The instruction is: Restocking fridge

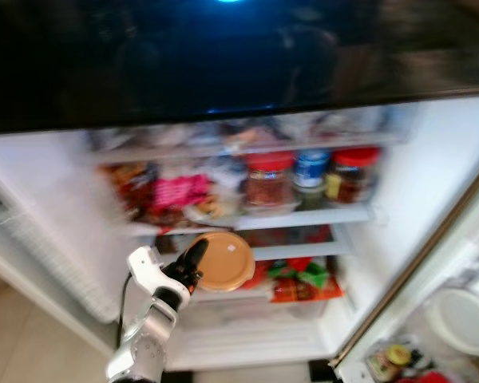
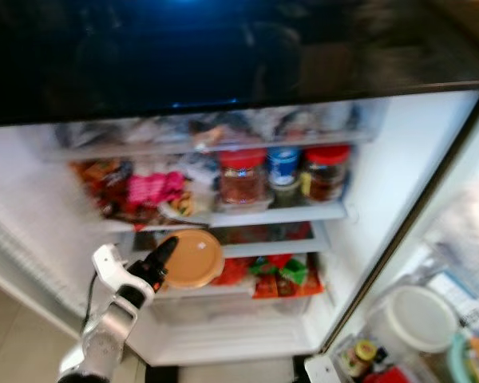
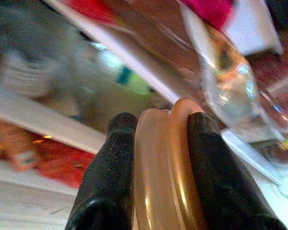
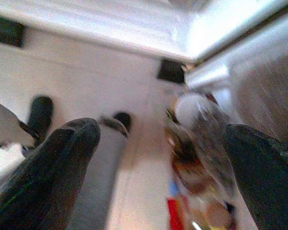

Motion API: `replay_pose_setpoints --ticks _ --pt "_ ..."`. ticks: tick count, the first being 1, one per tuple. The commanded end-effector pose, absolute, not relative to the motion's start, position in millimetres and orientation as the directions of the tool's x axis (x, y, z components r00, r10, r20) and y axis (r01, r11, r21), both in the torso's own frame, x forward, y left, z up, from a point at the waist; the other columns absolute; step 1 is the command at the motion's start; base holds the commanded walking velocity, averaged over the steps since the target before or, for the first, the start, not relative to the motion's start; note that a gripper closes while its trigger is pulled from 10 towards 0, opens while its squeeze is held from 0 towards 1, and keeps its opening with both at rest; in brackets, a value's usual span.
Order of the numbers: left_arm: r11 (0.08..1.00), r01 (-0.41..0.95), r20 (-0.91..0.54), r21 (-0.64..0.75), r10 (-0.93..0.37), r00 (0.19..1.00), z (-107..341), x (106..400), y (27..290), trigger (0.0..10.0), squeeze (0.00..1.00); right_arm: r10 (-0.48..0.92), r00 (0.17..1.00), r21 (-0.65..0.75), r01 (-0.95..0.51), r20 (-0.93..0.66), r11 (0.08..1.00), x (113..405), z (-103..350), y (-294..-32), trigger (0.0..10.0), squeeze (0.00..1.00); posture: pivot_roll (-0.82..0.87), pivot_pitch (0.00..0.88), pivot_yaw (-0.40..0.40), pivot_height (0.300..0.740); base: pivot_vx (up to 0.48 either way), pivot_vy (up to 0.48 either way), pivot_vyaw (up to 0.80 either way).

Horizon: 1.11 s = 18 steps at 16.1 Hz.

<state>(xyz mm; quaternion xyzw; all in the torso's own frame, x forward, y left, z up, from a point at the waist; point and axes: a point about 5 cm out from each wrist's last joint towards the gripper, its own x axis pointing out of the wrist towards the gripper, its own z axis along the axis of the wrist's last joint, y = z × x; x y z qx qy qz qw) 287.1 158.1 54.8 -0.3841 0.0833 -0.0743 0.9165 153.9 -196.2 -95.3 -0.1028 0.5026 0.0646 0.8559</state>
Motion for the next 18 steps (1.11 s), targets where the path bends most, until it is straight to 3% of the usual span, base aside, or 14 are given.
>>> replay_pose_setpoints --ticks 1,5,9,18 --pt "0.665 0.094 -0.084 -0.741 -0.231 0.969 54 287 152 10.0 0.00 0.009 0.481 -0.104 -0.207 -0.876 0.973 151 -96 -197 10.0 0.00 -0.10 0.000 0.060 0.740 0.000 0.000 0.00" --pt "0.652 0.106 -0.083 -0.751 -0.252 0.964 53 285 148 10.0 0.00 -0.007 0.473 -0.114 -0.198 -0.881 0.973 150 -97 -199 10.0 0.00 -0.09 0.000 0.054 0.735 0.000 0.000 0.00" --pt "0.660 0.124 -0.076 -0.741 -0.266 0.961 56 289 144 10.0 0.00 0.009 0.473 -0.096 -0.198 -0.881 0.975 149 -97 -197 10.0 0.00 -0.10 0.000 0.057 0.681 0.000 0.000 0.00" --pt "0.667 0.131 -0.069 -0.733 -0.265 0.962 58 293 142 10.0 0.00 0.010 0.491 -0.092 -0.182 -0.871 0.979 150 -96 -197 10.0 0.00 -0.10 0.000 0.056 0.653 0.000 0.000 0.00"
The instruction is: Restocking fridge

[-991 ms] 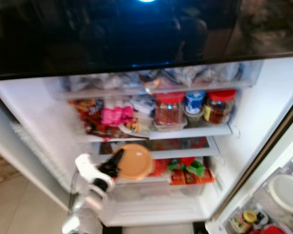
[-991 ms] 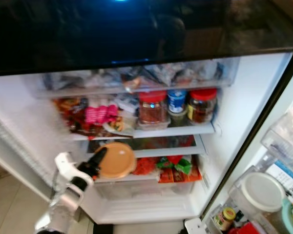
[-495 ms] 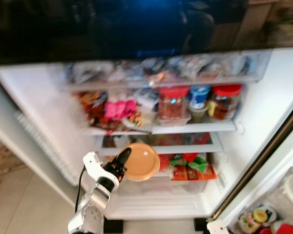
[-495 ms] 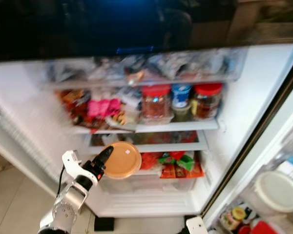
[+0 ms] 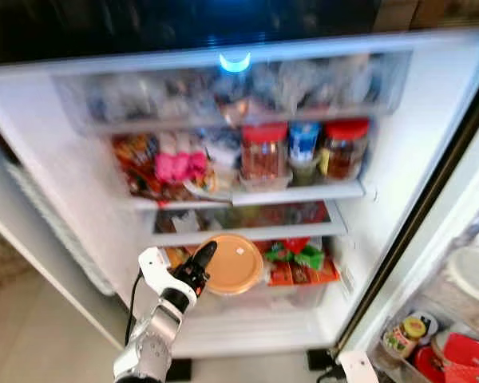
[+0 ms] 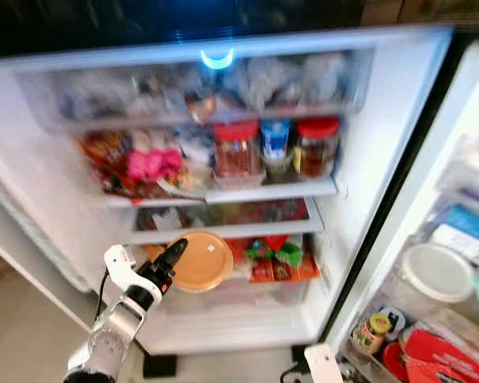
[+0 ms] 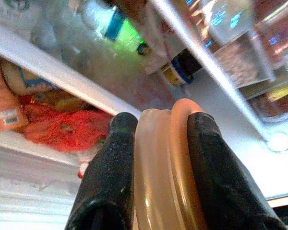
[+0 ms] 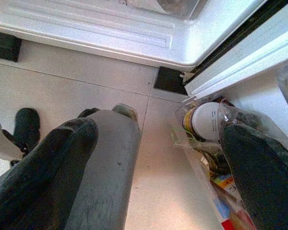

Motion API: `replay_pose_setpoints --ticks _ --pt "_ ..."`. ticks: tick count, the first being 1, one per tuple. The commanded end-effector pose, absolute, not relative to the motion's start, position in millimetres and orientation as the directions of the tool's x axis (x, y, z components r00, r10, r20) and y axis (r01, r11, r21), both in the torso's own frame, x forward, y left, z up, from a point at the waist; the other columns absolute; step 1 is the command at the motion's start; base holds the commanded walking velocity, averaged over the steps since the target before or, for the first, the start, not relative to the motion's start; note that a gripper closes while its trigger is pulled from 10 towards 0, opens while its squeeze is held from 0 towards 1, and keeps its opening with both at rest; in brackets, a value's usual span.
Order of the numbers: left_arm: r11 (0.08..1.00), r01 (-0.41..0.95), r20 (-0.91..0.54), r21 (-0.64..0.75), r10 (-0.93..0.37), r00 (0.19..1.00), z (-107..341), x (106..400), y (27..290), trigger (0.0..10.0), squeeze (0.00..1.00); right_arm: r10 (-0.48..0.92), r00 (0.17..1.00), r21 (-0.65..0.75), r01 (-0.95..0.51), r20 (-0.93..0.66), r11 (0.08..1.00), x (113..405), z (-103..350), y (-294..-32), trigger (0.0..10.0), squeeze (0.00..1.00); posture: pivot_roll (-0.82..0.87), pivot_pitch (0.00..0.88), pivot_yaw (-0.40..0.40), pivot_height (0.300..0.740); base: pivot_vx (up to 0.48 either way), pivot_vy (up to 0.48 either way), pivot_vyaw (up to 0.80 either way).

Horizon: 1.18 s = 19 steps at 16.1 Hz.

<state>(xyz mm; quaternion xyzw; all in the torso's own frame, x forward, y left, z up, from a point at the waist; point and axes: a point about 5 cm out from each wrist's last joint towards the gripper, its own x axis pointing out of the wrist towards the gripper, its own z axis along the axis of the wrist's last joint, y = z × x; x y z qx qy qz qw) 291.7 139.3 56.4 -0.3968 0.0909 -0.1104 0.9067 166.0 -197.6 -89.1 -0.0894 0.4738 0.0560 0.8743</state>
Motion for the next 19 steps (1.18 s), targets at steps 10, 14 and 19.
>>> replay_pose_setpoints --ticks 10,14,19 --pt "0.677 0.137 -0.042 -0.724 -0.241 0.970 65 300 144 10.0 0.00 0.022 0.505 -0.078 -0.177 -0.863 0.981 151 -96 -196 10.0 0.00 -0.10 0.000 0.056 0.619 0.000 0.000 0.00" --pt "0.679 0.142 -0.036 -0.721 -0.241 0.970 66 300 144 10.0 0.00 0.024 0.511 -0.071 -0.166 -0.859 0.984 151 -96 -195 10.0 0.00 -0.09 0.000 0.057 0.619 0.000 0.000 0.00" --pt "0.673 0.157 -0.020 -0.722 -0.247 0.969 69 303 143 10.0 0.00 0.027 0.512 -0.070 -0.168 -0.858 0.983 152 -96 -194 10.0 0.00 -0.10 0.000 0.061 0.619 0.000 0.000 0.00"
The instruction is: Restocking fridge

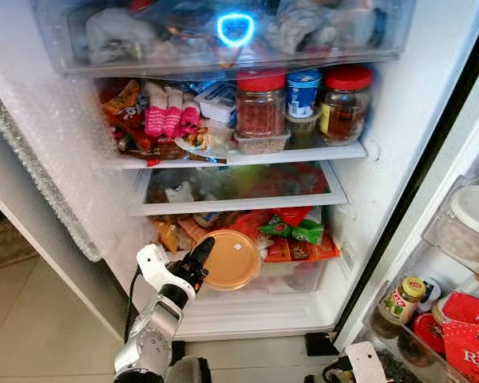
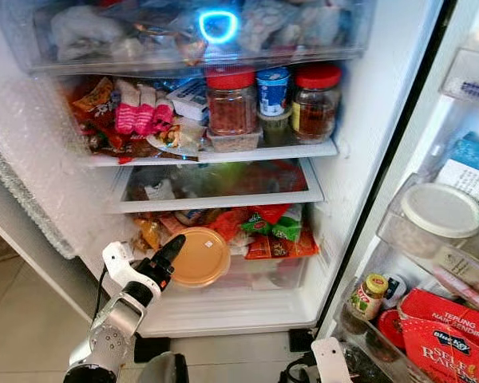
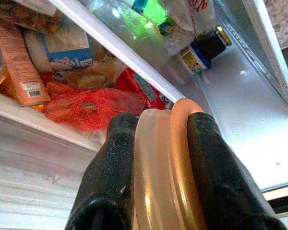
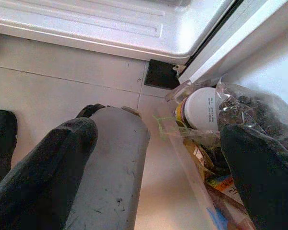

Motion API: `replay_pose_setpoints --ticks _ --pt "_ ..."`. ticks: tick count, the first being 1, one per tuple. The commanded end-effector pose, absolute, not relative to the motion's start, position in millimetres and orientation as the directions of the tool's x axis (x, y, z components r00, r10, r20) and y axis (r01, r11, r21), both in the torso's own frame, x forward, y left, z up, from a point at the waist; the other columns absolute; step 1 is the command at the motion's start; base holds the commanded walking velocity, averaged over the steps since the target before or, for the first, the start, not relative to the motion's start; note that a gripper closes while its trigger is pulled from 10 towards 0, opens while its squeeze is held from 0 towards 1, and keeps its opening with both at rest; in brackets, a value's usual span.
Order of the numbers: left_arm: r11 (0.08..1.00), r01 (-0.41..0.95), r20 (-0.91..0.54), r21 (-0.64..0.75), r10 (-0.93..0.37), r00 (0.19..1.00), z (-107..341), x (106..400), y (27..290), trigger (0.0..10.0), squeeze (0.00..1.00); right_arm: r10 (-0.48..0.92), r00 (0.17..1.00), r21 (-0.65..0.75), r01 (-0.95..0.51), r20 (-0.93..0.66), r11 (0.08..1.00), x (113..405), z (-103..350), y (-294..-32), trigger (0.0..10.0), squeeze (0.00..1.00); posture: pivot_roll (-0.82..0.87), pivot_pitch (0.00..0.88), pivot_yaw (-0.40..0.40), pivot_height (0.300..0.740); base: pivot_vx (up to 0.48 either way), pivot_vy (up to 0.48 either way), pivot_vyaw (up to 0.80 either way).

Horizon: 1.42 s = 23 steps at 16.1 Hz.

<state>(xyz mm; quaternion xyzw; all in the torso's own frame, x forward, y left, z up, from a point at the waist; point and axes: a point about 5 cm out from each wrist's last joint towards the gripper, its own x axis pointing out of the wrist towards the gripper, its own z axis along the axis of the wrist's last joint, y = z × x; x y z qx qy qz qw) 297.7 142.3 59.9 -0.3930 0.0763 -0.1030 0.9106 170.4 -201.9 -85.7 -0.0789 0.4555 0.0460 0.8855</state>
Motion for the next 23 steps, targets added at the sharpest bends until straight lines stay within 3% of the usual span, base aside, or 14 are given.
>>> replay_pose_setpoints --ticks 1,5,23 --pt "0.673 0.159 -0.019 -0.723 -0.248 0.969 69.3 302.9 143.1 10.0 0.00 0.027 0.512 -0.069 -0.167 -0.858 0.984 151.6 -95.5 -194.6 10.0 0.00 -0.10 0.000 0.061 0.619 0.000 0.000 0.00" --pt "0.677 0.162 -0.016 -0.718 -0.248 0.969 69.7 302.9 143.2 10.0 0.00 0.029 0.511 -0.070 -0.173 -0.859 0.983 151.6 -95.5 -194.6 10.0 0.00 -0.09 0.000 0.060 0.619 0.000 0.000 0.00" --pt "0.683 0.176 0.004 -0.709 -0.247 0.969 73.5 303.6 142.3 10.0 0.00 0.044 0.550 -0.048 -0.152 -0.834 0.987 154.2 -93.7 -192.6 10.0 0.00 -0.09 0.000 0.058 0.619 0.278 0.000 0.00"
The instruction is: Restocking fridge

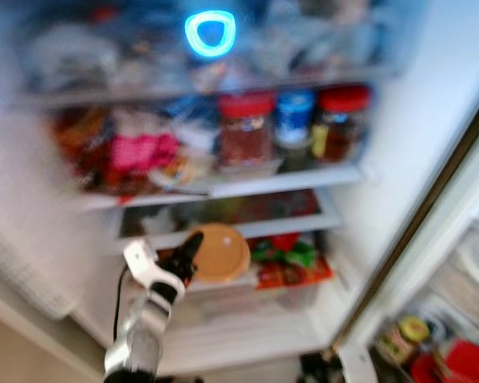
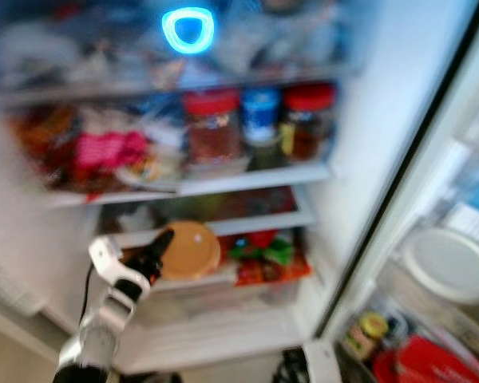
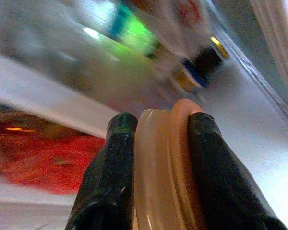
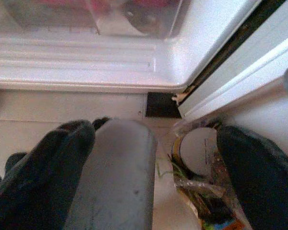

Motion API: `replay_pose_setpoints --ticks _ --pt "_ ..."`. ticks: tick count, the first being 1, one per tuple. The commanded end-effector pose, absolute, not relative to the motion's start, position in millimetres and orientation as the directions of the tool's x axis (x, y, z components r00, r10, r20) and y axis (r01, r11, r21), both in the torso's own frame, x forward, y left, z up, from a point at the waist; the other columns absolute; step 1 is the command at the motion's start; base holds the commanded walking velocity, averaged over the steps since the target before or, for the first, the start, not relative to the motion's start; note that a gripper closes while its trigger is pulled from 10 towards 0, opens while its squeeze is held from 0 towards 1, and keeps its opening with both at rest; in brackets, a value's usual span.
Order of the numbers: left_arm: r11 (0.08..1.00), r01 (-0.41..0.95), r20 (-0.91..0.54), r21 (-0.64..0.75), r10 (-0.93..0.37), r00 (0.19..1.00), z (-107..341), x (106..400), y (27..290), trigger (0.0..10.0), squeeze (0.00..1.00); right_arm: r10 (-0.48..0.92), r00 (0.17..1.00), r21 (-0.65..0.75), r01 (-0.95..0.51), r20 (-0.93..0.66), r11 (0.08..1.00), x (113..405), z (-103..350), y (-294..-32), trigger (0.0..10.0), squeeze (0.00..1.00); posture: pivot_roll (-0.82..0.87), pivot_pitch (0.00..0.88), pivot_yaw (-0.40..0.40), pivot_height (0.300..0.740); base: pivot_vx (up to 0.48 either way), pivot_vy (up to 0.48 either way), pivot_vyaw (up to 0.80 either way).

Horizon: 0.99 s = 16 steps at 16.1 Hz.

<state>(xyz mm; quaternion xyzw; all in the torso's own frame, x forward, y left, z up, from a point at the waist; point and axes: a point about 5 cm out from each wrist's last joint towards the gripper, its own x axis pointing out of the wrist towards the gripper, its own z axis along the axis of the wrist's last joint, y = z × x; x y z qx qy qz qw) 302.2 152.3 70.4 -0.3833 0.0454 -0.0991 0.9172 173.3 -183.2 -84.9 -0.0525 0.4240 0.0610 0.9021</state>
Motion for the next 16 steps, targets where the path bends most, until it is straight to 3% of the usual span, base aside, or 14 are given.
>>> replay_pose_setpoints --ticks 1,7,16 --pt "0.686 0.174 0.000 -0.707 -0.246 0.969 73 304 142 10.0 0.00 0.046 0.549 -0.046 -0.152 -0.834 0.987 154 -94 -193 10.0 0.00 -0.09 0.000 0.058 0.619 0.000 0.000 0.00" --pt "0.656 0.136 0.064 -0.742 -0.133 0.989 88 316 157 10.0 0.00 0.060 0.547 -0.033 -0.158 -0.835 0.987 154 -94 -192 10.0 0.00 -0.09 0.000 0.053 0.619 0.000 0.000 0.00" --pt "0.705 -0.025 0.032 -0.709 0.067 0.997 104 356 191 10.0 0.00 0.106 0.537 0.014 -0.172 -0.837 0.985 152 -94 -190 10.0 0.00 -0.13 0.000 0.044 0.619 0.000 0.000 0.00"
